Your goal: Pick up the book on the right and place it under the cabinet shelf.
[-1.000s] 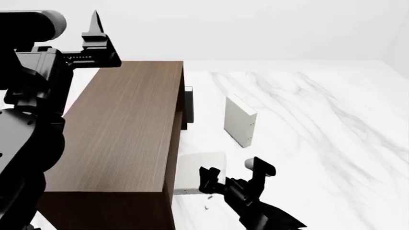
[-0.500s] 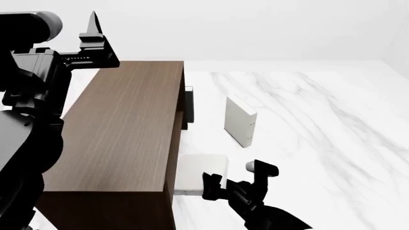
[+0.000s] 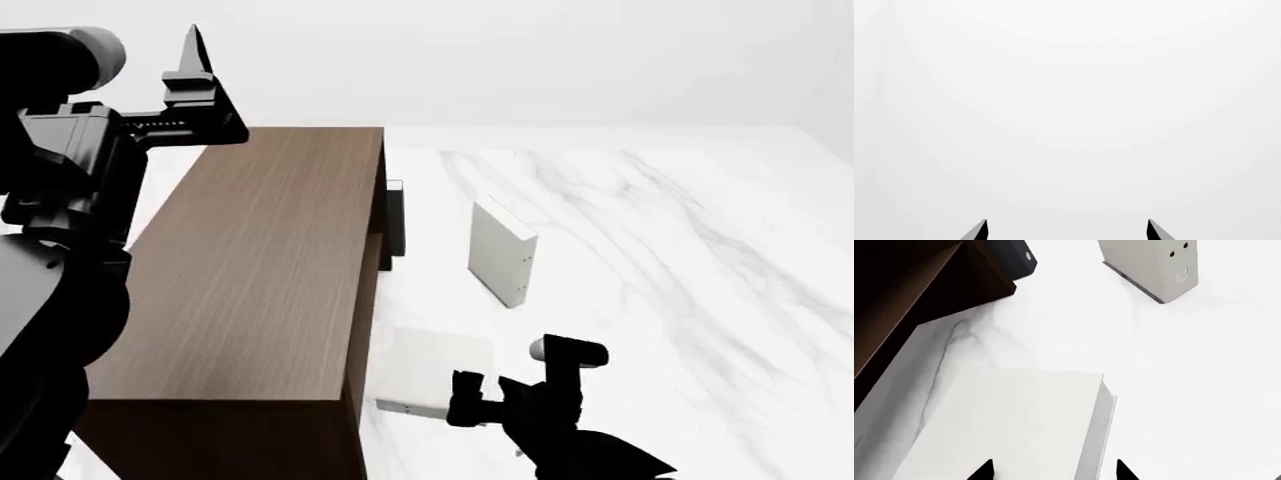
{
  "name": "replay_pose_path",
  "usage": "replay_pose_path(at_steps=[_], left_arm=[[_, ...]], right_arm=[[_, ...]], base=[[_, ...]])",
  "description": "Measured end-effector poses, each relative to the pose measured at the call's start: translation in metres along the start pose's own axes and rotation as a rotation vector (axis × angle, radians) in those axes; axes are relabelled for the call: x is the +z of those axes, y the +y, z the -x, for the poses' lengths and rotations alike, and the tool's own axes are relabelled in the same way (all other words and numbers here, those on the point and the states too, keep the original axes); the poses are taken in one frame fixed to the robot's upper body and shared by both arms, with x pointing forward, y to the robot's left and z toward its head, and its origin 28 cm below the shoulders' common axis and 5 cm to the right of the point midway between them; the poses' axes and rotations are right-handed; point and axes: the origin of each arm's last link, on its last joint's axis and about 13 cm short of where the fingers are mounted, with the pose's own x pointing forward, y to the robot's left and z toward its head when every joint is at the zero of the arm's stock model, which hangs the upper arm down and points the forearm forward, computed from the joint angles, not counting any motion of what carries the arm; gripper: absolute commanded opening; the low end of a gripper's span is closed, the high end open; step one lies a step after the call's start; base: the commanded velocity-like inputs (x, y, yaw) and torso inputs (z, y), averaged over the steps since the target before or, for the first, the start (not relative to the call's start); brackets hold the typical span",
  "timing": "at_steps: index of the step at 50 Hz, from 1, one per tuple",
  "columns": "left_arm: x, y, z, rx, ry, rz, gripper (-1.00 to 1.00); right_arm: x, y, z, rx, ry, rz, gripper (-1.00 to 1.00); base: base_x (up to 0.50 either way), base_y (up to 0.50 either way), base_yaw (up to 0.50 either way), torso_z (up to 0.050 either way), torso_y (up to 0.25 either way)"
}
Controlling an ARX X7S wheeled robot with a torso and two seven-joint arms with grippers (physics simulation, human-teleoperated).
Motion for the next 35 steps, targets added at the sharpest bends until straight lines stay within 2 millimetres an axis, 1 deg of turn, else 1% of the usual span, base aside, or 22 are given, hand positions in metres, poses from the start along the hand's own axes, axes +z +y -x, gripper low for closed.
replay_pose_path(at_steps=[25, 30, 35], left_arm=[[0.002, 0.001, 0.001, -0.004, -0.008, 0.013, 1.0], [0.002, 0.002, 0.001, -0.003, -0.011, 0.014, 1.0], [0.002, 0.002, 0.001, 0.0, -0.011, 0.014, 1.0]], right_arm=[[0.016, -0.005, 0.006, -0.19, -0.05, 0.28, 1.0], [0.017, -0.007, 0.013, -0.239, -0.056, 0.336, 1.0], [0.02, -0.009, 0.026, -0.282, -0.073, 0.389, 1.0]], base=[[0.0, 0.0, 0.0, -0.001, 0.0], [0.0, 0.0, 0.0, 0.0, 0.0], [0.0, 0.0, 0.0, 0.0, 0.0]])
